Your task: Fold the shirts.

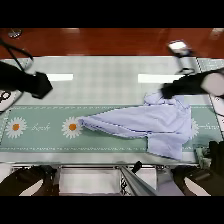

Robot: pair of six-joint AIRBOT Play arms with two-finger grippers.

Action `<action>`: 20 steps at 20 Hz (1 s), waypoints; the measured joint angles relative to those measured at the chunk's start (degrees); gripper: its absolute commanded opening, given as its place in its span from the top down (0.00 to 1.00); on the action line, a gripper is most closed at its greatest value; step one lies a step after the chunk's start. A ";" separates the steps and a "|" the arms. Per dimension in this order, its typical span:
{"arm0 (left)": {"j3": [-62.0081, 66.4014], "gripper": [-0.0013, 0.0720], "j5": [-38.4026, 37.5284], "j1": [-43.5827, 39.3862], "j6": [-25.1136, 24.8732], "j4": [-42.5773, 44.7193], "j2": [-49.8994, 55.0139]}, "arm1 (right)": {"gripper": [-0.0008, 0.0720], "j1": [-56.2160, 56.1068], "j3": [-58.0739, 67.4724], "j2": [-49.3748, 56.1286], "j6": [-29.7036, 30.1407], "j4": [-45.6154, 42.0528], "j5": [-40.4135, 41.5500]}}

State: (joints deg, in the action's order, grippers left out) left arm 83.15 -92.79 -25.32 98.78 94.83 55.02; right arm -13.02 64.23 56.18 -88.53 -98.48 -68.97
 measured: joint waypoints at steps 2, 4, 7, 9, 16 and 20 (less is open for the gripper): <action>-10.23 0.01 4.59 0.00 2.01 -1.49 -2.27 | 0.36 12.07 -0.02 -3.67 1.77 -0.57 -3.89; -20.68 0.01 9.73 0.04 5.31 -2.73 -4.17 | 0.32 23.21 -0.07 -5.79 3.17 5.18 -4.61; -33.94 0.01 18.21 1.16 9.22 -4.83 -5.51 | 0.32 32.65 -0.17 -6.19 5.20 14.43 -3.89; -40.72 0.01 24.04 3.72 9.66 -8.68 -5.75 | 0.32 34.84 -0.20 -5.05 6.27 17.42 -4.04; -51.36 0.05 37.46 15.96 -4.22 -28.98 -2.03 | 0.32 36.59 -0.20 -0.44 7.96 21.18 -5.33; -52.30 0.30 39.85 18.58 -13.03 -36.87 3.63 | 0.32 36.72 -0.20 0.26 8.17 21.70 -5.55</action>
State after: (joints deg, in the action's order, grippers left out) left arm 30.85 -52.95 -6.74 85.76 57.95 58.65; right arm 23.70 64.03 56.45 -80.36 -76.77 -74.52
